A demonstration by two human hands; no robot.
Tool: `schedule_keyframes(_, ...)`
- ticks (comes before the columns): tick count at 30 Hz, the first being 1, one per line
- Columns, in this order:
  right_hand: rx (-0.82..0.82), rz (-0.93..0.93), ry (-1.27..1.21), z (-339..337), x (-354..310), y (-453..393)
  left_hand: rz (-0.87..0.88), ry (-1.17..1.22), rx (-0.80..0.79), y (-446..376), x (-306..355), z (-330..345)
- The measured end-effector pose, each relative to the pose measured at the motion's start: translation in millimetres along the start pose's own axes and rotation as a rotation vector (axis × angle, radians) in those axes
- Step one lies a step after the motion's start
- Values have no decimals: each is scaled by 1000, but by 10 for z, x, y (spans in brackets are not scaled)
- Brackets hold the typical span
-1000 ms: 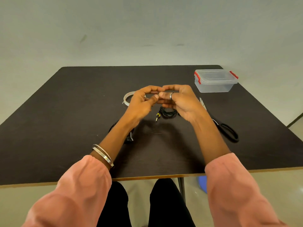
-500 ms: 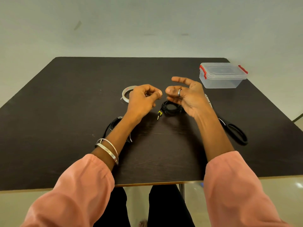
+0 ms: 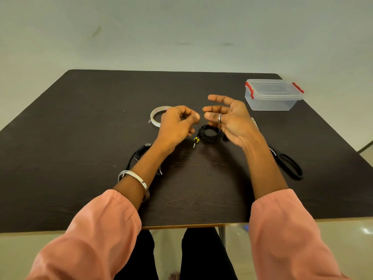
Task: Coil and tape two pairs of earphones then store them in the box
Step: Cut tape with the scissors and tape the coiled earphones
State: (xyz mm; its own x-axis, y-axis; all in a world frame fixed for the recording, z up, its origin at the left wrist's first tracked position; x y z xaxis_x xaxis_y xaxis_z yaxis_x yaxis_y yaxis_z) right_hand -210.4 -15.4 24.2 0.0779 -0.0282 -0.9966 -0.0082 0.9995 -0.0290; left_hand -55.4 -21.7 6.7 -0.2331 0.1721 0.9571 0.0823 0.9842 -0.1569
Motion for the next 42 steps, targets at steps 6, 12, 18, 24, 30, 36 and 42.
schedule_keyframes(6, 25, 4, 123, -83, 20, -23, 20, 2, -32, -15, -21, 31)
schedule_keyframes(12, 108, -24, 68, -210, 2, -21, 29, 110, -106, 2, 17, 163)
schedule_keyframes(18, 235, -175, 218, -259, -53, -22, 59, -403, 54, -36, 27, 166)
schedule_keyframes(24, 286, -303, 479, -234, -36, -49, 39, -733, 17, -67, -14, 365)
schedule_keyframes(30, 232, -361, 558, -164, -19, -44, 111, -628, 117, 41, 59, 345)
schedule_keyframes(36, 126, -459, 676, -54, -31, -7, 77, -411, 111, 7, 36, 266)
schedule_keyframes(42, 68, -527, 785, 20, -25, 22, -67, -39, 88, -17, -55, 151)
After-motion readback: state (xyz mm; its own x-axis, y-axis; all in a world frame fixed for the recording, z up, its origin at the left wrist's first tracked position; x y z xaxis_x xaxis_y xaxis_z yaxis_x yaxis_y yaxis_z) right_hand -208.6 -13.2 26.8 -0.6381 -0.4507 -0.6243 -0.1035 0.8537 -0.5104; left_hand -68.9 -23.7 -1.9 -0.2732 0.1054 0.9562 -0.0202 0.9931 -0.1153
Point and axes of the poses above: each hand's wrist, its own y-axis away from the middle knuckle, its own z-axis out of the palm, x = y × z, the point moved 5 cm from there along -y, towards the middle knuckle
